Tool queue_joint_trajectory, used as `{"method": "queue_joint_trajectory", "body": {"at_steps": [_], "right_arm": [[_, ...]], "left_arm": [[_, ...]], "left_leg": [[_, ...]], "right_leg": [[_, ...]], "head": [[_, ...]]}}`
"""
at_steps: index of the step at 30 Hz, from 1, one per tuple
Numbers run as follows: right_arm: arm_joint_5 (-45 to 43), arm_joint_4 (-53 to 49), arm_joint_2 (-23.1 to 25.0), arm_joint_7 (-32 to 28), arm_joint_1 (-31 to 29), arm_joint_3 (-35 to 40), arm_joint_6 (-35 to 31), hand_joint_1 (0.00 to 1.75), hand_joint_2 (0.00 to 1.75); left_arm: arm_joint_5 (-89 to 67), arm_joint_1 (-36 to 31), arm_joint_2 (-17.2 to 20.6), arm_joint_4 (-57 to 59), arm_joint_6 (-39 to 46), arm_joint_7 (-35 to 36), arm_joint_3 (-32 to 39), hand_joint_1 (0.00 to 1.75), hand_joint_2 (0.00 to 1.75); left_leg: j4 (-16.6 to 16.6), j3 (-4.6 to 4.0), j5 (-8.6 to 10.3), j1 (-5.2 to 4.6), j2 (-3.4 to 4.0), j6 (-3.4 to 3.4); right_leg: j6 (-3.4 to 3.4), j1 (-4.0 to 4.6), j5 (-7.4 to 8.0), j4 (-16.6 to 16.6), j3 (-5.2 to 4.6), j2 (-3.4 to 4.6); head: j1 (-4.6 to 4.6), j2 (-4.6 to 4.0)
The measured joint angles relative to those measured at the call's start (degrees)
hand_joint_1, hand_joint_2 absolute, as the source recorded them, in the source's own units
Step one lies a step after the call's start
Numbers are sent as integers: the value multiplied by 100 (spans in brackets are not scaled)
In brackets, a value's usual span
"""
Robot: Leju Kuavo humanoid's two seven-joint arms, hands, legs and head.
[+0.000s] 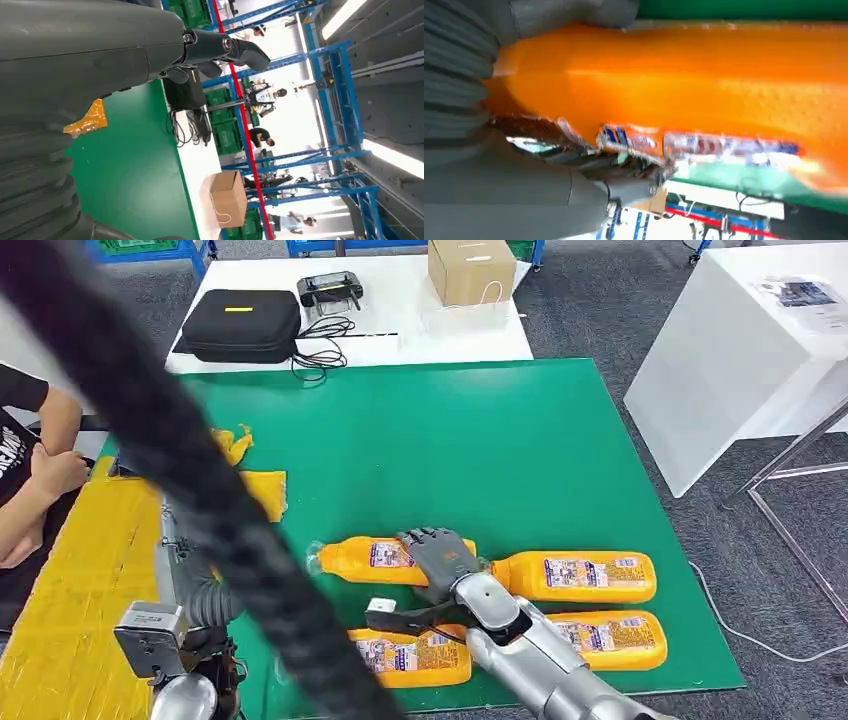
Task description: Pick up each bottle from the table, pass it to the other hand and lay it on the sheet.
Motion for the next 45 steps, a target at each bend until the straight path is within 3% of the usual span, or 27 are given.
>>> {"method": "queue_joint_trajectory", "body": {"at_steps": [4, 9, 13, 19, 27, 31, 35, 37, 45], "right_arm": [[-92, -153, 46, -107, 171, -151, -322, 175, 175], [-456, -1048, 260, -609, 739, -704, -1996, 175, 175], [-878, -1794, 411, -1025, 1125, -1160, -2614, 175, 175], [-986, -2188, 472, -1156, 1346, -1416, -2649, 175, 175], [-2963, -2784, 782, -2825, 1713, -1945, -2830, 175, 175], [-3165, -2944, 861, -2970, 1807, -1984, -2815, 175, 175], [-3678, -2968, 833, -3062, 1806, -1878, -1909, 175, 175], [-3629, -2922, 807, -3149, 1786, -1701, -1545, 175, 175], [-3097, -2492, 758, -3211, 1615, -730, -1379, 175, 175]], "left_arm": [[-33, 5, -11, -2, -42, 11, 0, 0, 175], [-79, 22, -20, 0, -282, 118, -59, 0, 175], [136, 24, -11, 66, -634, 210, -146, 0, 175], [219, 23, -7, 129, -754, 236, -199, 0, 175], [833, -37, 151, 336, -1936, 485, -367, 0, 175], [934, -119, 195, 422, -2057, 516, -442, 0, 175], [1261, -216, 256, 520, -2465, 588, -531, 0, 175], [1351, -284, 289, 585, -2588, 601, -590, 0, 175], [1517, -487, 356, 793, -2778, 629, -758, 0, 175]], "left_leg": [[0, -1, 0, 0, 1, 0], [0, -7, -2, 0, -1, -1], [0, -9, -8, 0, -1, -5], [0, -8, -7, 0, 1, -4], [0, -9, -8, 0, 1, -5], [0, -9, -10, 0, 2, -5], [-1, -9, -10, 0, 1, -5], [-1, -9, -8, 0, 2, -5], [-1, -10, -9, 2, 1, -6]], "right_leg": [[0, 0, 0, 0, -2, 1], [1, 0, -2, 0, -10, -1], [0, 0, -4, 0, -10, 0], [0, -1, -3, 0, -11, 1], [0, 0, -4, 0, -13, 0], [-1, 0, -5, 0, -13, 1], [-1, 0, -4, 0, -11, 1], [-1, 0, -4, 0, -11, 1], [-2, 1, -6, 2, -12, 1]], "head": [[2, 0], [0, 0], [0, 0], [0, 0], [2, 0], [0, 0], [0, 0], [2, 0], [2, 0]]}}
